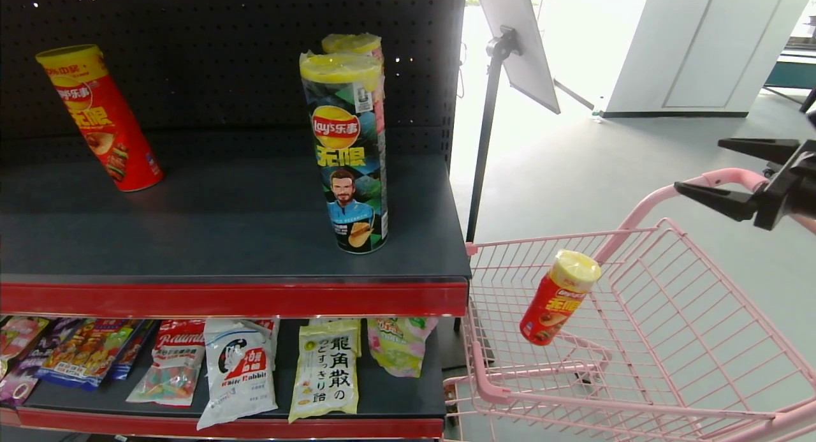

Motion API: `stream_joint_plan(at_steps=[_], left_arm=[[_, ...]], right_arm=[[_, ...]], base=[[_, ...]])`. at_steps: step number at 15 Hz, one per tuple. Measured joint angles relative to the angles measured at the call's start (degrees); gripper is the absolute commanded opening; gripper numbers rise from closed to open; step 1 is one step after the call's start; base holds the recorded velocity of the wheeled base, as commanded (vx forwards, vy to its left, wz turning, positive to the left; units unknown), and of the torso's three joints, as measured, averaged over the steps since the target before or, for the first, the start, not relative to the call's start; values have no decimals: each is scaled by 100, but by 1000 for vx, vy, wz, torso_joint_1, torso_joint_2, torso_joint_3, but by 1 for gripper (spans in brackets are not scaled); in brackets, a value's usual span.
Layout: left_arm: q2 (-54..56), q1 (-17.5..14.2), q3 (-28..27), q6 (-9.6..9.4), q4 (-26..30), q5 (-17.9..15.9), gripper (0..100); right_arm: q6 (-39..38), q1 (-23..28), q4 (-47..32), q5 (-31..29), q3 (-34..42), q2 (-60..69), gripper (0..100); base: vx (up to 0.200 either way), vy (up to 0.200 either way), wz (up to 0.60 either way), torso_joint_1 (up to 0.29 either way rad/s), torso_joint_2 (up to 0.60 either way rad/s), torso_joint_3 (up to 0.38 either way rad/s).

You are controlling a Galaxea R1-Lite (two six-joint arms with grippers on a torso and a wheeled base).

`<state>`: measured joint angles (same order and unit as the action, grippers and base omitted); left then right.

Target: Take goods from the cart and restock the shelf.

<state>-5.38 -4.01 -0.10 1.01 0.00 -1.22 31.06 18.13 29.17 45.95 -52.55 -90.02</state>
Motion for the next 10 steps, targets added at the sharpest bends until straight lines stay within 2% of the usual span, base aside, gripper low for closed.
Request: stream_joint_plan(at_steps=[2,6,10], left_arm=[[0,-1,0,0,0,-1,100],[0,0,0,2,0,-1,100],[0,-1,0,2,0,-1,100]], right_arm=[[855,288,266,463,-155,-1001,100],[1424,439,364,1112,-205,-2155,100],[1807,350,364,1318,82,-2671,100]], base=[[0,0,0,0,0,0],[0,0,0,0,0,0],[0,0,0,0,0,0]])
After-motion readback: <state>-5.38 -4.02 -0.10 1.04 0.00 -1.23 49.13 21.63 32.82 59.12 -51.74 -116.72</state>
